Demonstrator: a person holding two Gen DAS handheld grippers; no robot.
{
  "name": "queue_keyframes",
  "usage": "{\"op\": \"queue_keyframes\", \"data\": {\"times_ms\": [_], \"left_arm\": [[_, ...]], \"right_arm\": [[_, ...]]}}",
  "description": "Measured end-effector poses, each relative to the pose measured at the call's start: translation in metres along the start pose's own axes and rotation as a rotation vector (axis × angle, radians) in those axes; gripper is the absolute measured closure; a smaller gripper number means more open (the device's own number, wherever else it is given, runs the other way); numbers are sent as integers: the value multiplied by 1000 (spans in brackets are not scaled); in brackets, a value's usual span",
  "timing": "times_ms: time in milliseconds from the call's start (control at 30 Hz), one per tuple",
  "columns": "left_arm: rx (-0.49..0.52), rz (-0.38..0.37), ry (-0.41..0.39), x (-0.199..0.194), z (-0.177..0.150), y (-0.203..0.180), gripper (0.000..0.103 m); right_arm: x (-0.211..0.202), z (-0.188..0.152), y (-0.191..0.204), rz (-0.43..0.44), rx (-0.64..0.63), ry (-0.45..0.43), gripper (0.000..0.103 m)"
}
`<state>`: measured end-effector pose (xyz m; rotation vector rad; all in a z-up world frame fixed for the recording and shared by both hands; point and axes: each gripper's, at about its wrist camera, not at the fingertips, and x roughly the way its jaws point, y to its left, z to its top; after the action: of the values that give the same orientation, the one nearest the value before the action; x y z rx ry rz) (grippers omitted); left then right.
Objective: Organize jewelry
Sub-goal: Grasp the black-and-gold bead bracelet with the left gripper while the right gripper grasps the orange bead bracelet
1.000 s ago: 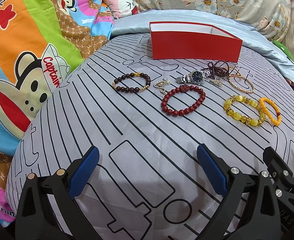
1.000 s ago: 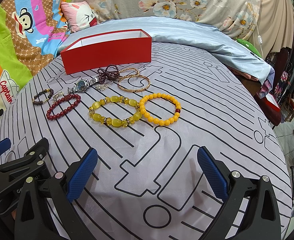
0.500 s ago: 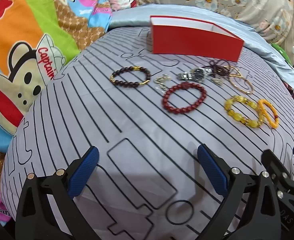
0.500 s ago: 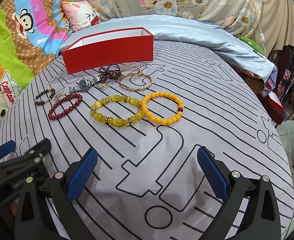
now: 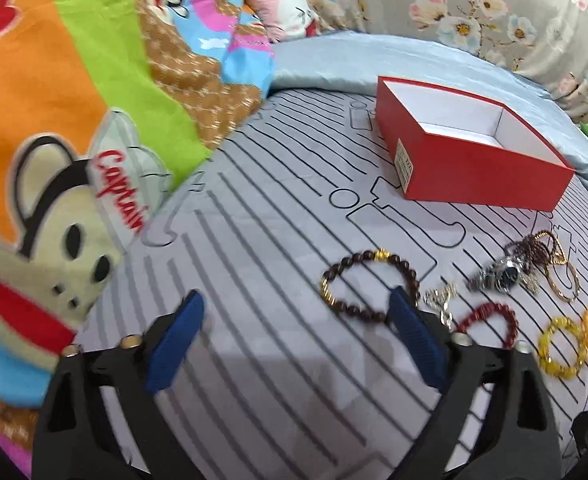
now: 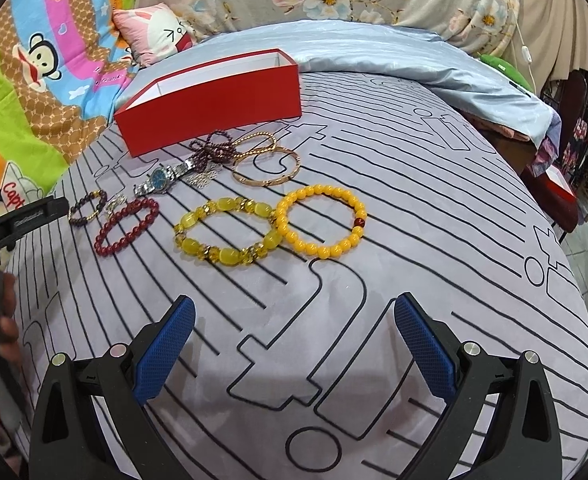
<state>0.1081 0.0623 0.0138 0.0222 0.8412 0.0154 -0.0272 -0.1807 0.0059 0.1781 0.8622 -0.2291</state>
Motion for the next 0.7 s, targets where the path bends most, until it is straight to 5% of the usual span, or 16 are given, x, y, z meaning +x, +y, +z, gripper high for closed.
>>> {"op": "queue_keyframes", "data": {"times_ms": [67, 300, 567, 700], "left_arm": [[14, -19, 26, 12, 4, -1, 35], [33, -82, 51, 29, 9, -9, 44], [51, -166, 39, 26, 8, -17, 92], [14, -207, 41, 22, 4, -14, 93]], "right_arm": [[2, 3, -1, -5, 0, 2, 7], [11, 18, -5, -22, -15, 2, 16], [21, 41, -17, -34, 5, 2, 40], [27, 48, -28, -49, 25, 2, 46]]}}
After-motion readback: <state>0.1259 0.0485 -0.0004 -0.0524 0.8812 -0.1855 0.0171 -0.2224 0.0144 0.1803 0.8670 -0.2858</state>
